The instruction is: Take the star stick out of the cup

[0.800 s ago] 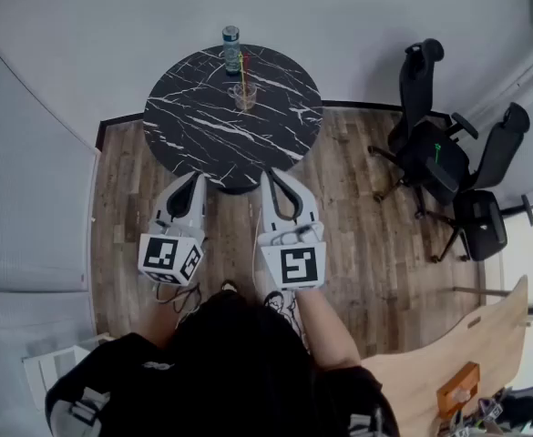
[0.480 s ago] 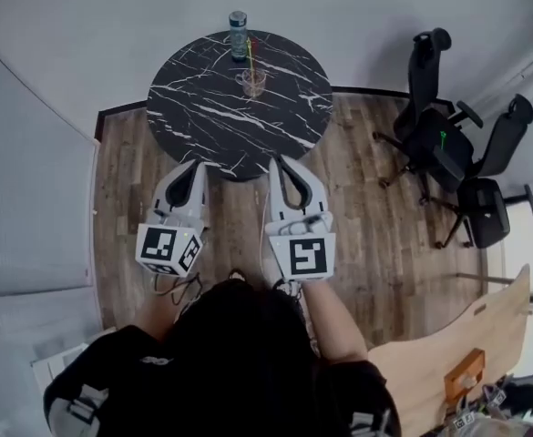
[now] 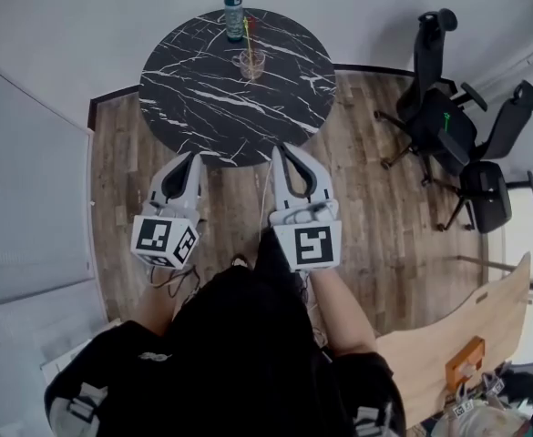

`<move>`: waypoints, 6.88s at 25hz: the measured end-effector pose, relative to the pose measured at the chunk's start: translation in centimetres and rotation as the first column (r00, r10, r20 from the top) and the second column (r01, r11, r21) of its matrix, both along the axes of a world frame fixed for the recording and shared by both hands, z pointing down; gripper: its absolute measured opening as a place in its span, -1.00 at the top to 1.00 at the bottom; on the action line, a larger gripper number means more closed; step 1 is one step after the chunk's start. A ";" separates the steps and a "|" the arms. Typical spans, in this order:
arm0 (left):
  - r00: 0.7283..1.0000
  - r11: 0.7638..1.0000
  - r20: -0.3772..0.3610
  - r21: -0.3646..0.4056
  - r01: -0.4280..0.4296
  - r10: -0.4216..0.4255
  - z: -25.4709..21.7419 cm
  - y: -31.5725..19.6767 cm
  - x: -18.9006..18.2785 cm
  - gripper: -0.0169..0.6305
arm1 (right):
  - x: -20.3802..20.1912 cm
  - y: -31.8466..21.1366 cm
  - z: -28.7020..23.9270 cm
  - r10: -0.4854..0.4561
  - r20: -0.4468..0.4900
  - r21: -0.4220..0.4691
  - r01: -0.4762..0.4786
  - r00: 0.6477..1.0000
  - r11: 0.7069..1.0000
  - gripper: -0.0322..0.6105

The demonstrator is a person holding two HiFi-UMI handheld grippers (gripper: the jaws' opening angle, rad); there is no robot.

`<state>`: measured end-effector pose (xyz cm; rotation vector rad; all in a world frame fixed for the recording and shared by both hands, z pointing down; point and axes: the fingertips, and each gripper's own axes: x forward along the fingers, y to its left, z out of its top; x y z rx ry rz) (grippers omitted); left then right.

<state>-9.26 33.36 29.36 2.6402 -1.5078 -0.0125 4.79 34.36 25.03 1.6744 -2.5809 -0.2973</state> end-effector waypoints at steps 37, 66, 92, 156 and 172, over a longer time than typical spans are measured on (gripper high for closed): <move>0.994 0.960 0.082 -0.264 0.092 -0.073 10.1 -25.3 6.5 0.95 | 4.9 -28.2 12.5 -0.225 0.026 -0.333 0.221 0.974 0.917 0.91; 0.990 0.898 0.080 -0.435 -0.070 0.116 19.9 -43.1 2.0 0.95 | -1.1 -46.6 23.3 -0.139 -0.060 -0.560 0.082 0.988 0.825 0.91; 0.989 0.853 0.073 -0.517 -0.074 0.131 25.3 -47.9 0.1 0.95 | -1.0 -53.5 30.2 -0.084 -0.078 -0.703 0.005 0.993 0.711 0.89; 0.988 0.901 0.074 -0.423 -0.095 0.139 19.6 -42.2 2.9 0.95 | 1.9 -47.3 19.1 -0.046 0.158 -0.494 0.119 0.986 0.861 0.90; 0.993 0.894 0.077 -0.446 -0.043 0.086 20.5 -38.3 3.2 0.95 | -0.7 -42.2 22.0 -0.170 0.130 -0.589 0.214 0.977 0.779 0.90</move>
